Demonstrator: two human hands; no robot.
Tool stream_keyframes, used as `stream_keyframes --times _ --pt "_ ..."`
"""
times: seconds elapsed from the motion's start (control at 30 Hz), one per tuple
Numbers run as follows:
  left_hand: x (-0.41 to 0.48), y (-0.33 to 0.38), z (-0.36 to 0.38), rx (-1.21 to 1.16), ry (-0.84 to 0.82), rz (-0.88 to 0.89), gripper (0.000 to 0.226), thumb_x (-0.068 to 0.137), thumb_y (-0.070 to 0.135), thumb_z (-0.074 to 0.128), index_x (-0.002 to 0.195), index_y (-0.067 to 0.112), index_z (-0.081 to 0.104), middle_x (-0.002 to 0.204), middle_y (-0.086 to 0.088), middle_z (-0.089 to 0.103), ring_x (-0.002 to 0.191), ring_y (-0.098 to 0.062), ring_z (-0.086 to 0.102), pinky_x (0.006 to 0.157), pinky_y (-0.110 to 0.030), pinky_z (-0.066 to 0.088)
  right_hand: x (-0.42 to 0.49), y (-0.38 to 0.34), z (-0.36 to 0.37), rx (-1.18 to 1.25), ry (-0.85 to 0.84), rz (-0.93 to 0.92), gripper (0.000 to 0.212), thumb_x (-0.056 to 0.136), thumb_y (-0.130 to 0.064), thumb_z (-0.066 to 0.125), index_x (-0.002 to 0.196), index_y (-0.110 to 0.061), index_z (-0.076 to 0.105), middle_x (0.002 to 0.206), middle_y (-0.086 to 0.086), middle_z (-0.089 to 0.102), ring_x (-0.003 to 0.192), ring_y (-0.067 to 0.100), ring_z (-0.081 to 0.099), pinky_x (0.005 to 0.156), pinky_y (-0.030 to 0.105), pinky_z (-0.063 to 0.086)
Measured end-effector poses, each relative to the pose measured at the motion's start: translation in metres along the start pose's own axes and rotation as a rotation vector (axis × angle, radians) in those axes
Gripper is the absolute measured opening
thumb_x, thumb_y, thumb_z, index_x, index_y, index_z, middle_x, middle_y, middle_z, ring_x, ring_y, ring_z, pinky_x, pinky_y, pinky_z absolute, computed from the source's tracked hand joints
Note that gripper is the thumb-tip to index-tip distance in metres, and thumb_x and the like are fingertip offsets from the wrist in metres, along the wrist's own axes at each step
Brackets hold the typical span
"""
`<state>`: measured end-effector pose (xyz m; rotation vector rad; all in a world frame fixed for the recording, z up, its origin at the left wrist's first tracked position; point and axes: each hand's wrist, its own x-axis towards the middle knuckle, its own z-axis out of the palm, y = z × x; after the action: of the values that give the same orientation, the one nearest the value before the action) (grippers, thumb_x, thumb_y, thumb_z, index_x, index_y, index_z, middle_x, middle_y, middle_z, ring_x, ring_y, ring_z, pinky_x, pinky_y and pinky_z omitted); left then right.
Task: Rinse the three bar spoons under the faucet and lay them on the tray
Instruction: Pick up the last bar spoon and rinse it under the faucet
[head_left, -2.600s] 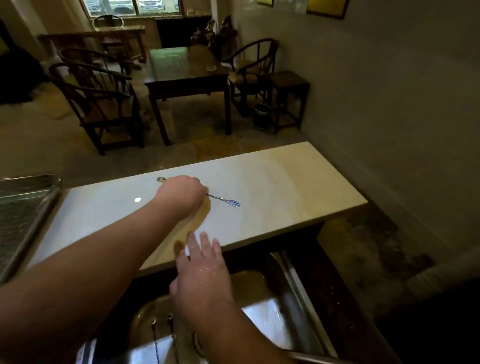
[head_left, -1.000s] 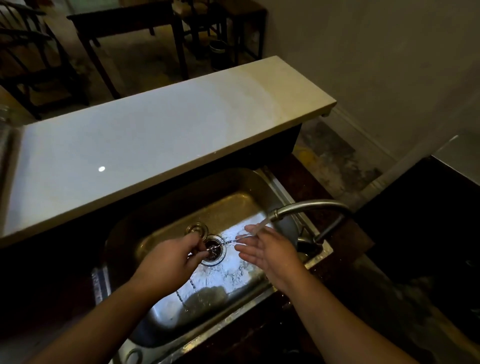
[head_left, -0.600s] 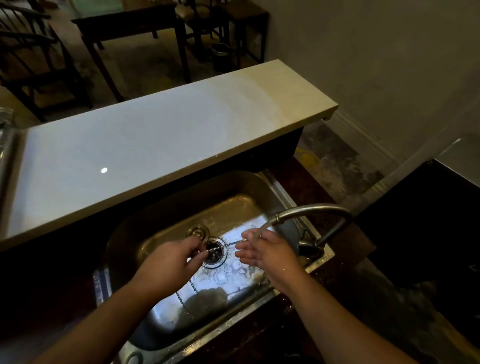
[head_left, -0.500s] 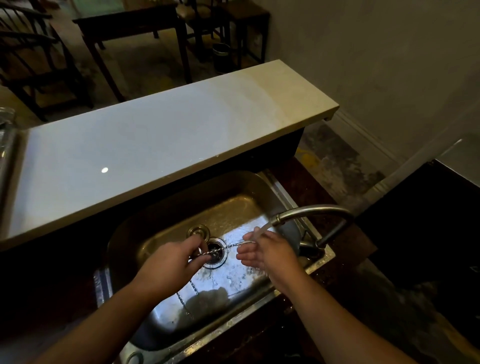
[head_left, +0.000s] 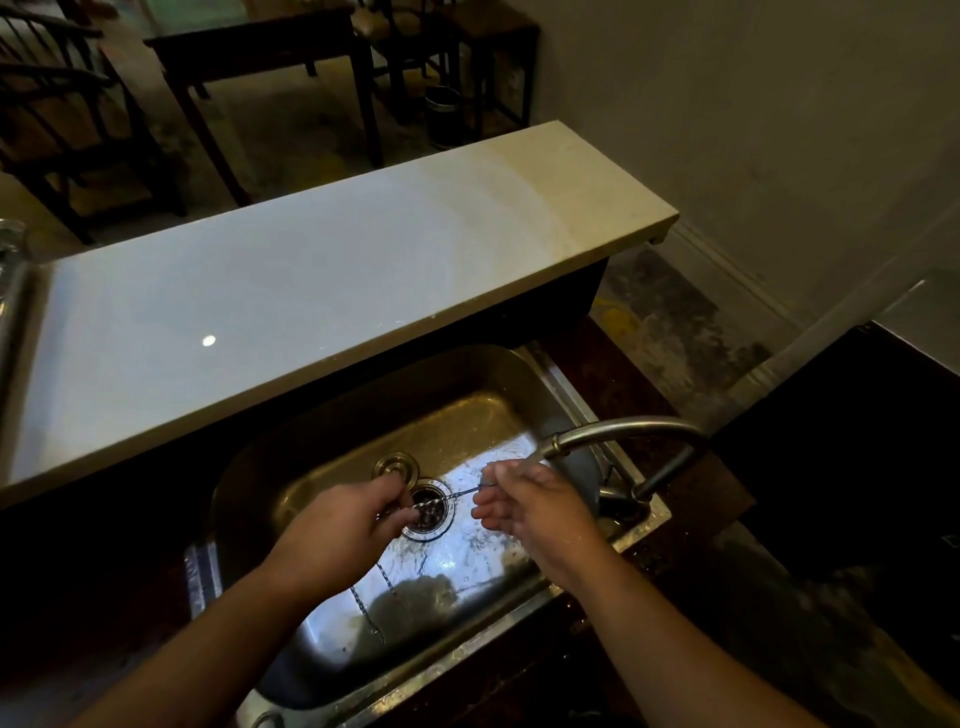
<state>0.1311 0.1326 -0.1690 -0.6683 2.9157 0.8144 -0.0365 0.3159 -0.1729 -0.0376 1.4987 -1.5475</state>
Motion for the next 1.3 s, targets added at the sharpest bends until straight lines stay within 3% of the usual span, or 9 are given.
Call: stream_keyframes --times 0.07,0.3,0.4,0.47,0.6,0.8,1.0,1.13,1.3 --pt "0.002 0.0 0.0 -0.003 0.007 0.005 0.015 0.094 0.05 0.062 0.091 0.036 0.058 0.078 0.016 0.067 0.072 -0.004 0.062 0.066 -0.034 0.053 0.0 -0.001 -0.001 0.004 0.012 0.013 0.031 0.107 -0.029 0.052 0.099 -0.006 0.072 0.081 0.014 0.078 0.076 0.027 0.077 0.07 0.036 0.061" --pt "0.007 0.003 0.002 -0.022 0.035 0.033 0.011 0.093 0.052 0.064 0.096 0.043 0.059 0.072 0.029 0.058 0.069 0.008 0.055 0.059 -0.021 0.042 0.0 0.0 -0.002 0.03 0.029 0.002 0.019 0.104 -0.019 0.058 0.101 -0.009 0.074 0.082 0.013 0.078 0.072 0.023 0.075 0.069 0.032 0.059" --pt "0.007 0.004 0.004 -0.023 0.018 0.022 0.015 0.091 0.055 0.063 0.098 0.043 0.057 0.075 0.024 0.064 0.07 0.004 0.059 0.061 -0.028 0.05 0.001 0.002 -0.003 0.072 0.022 0.014 0.014 0.102 -0.019 0.062 0.107 -0.01 0.072 0.08 0.015 0.077 0.07 0.025 0.075 0.064 0.032 0.059" --pt "0.008 0.003 0.005 -0.025 0.005 0.016 0.013 0.093 0.053 0.061 0.096 0.041 0.057 0.077 0.02 0.067 0.071 -0.001 0.062 0.064 -0.032 0.053 0.001 0.004 -0.005 0.07 0.003 0.014 0.015 0.1 -0.021 0.065 0.099 -0.01 0.074 0.08 0.016 0.077 0.071 0.025 0.076 0.063 0.031 0.059" --pt "0.01 0.002 0.006 -0.027 0.01 0.043 0.011 0.095 0.051 0.061 0.095 0.04 0.061 0.078 0.025 0.061 0.075 0.0 0.059 0.068 -0.03 0.051 0.002 0.005 -0.008 0.043 0.032 0.012 0.033 0.1 -0.036 0.064 0.091 -0.006 0.074 0.074 0.015 0.075 0.066 0.024 0.073 0.061 0.031 0.057" --pt "0.01 0.005 0.007 -0.026 0.037 0.017 0.017 0.09 0.053 0.067 0.094 0.039 0.057 0.075 0.023 0.062 0.071 0.002 0.058 0.06 -0.028 0.048 0.001 0.001 -0.01 0.048 -0.034 0.021 0.017 0.104 -0.021 0.058 0.113 -0.012 0.07 0.08 0.009 0.078 0.076 0.022 0.076 0.07 0.031 0.06" --pt "0.012 0.005 0.003 -0.041 0.045 0.013 0.012 0.094 0.048 0.065 0.09 0.037 0.063 0.073 0.022 0.061 0.07 0.004 0.057 0.059 -0.023 0.042 0.0 -0.005 -0.01 -0.003 -0.007 -0.003 0.02 0.102 -0.021 0.062 0.101 -0.005 0.074 0.078 0.013 0.075 0.068 0.02 0.073 0.064 0.028 0.057" --pt "0.011 0.007 0.002 -0.054 0.049 0.021 0.017 0.089 0.051 0.071 0.101 0.041 0.067 0.079 0.03 0.061 0.076 0.01 0.057 0.061 -0.016 0.041 0.003 -0.003 -0.009 0.067 -0.019 0.004 0.017 0.101 -0.015 0.063 0.112 -0.005 0.07 0.082 0.013 0.077 0.072 0.021 0.073 0.067 0.031 0.057" --pt "0.012 0.008 0.003 -0.053 0.056 0.012 0.013 0.09 0.049 0.071 0.092 0.036 0.068 0.076 0.02 0.065 0.073 0.005 0.057 0.06 -0.019 0.041 0.002 -0.002 -0.011 0.049 -0.004 -0.002 0.018 0.098 -0.023 0.069 0.103 -0.007 0.073 0.081 0.012 0.078 0.074 0.023 0.075 0.066 0.031 0.059"
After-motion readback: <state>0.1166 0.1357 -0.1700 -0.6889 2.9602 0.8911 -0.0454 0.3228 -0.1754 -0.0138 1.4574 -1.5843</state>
